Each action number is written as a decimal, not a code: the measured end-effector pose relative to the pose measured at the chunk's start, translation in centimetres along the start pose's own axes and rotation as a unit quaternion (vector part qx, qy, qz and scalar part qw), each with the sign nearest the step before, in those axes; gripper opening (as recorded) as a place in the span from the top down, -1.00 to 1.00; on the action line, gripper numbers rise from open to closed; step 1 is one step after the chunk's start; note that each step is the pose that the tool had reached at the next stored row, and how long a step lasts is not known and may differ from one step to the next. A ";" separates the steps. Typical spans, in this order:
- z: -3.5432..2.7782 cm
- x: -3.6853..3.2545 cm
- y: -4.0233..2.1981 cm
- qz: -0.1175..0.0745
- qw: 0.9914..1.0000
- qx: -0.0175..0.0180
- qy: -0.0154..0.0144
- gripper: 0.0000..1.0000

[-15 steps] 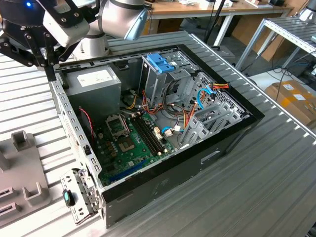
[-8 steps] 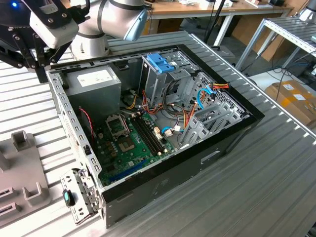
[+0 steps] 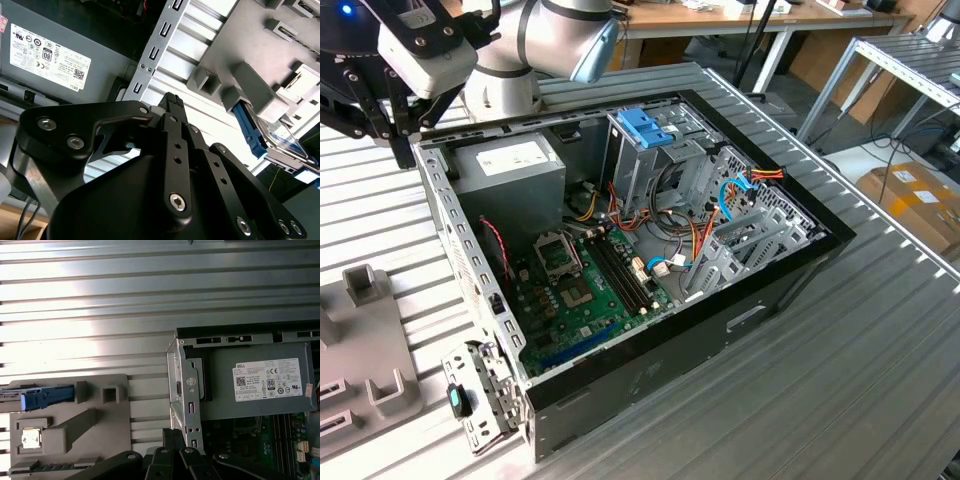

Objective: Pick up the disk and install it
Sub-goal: 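Reach for the disk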

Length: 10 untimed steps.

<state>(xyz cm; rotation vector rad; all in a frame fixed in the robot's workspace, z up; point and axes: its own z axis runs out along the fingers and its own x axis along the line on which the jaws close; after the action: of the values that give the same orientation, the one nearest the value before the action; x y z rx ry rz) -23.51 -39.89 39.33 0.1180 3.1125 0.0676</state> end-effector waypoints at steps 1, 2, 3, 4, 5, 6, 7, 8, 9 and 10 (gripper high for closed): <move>0.00 0.06 -0.01 0.000 1.000 0.000 0.000 0.79; 0.00 0.17 -0.01 0.000 1.000 0.000 0.000 0.79; -0.01 0.28 -0.02 0.000 1.000 0.000 0.000 0.79; -0.01 0.35 -0.03 0.000 1.000 0.000 0.000 0.79; -0.01 0.40 -0.03 0.000 1.000 0.000 0.000 0.79; -0.01 0.47 -0.04 0.000 1.000 0.000 0.000 0.79; -0.01 0.51 -0.04 0.000 1.000 0.000 0.000 0.79; -0.01 0.57 -0.04 0.000 1.000 0.000 0.000 0.79; -0.02 0.60 -0.05 0.000 1.000 0.000 0.000 0.79; -0.02 0.65 -0.05 0.000 1.000 0.000 0.000 0.79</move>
<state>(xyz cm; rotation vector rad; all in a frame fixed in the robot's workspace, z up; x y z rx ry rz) -24.16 -39.89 39.33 0.1180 3.1125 0.0676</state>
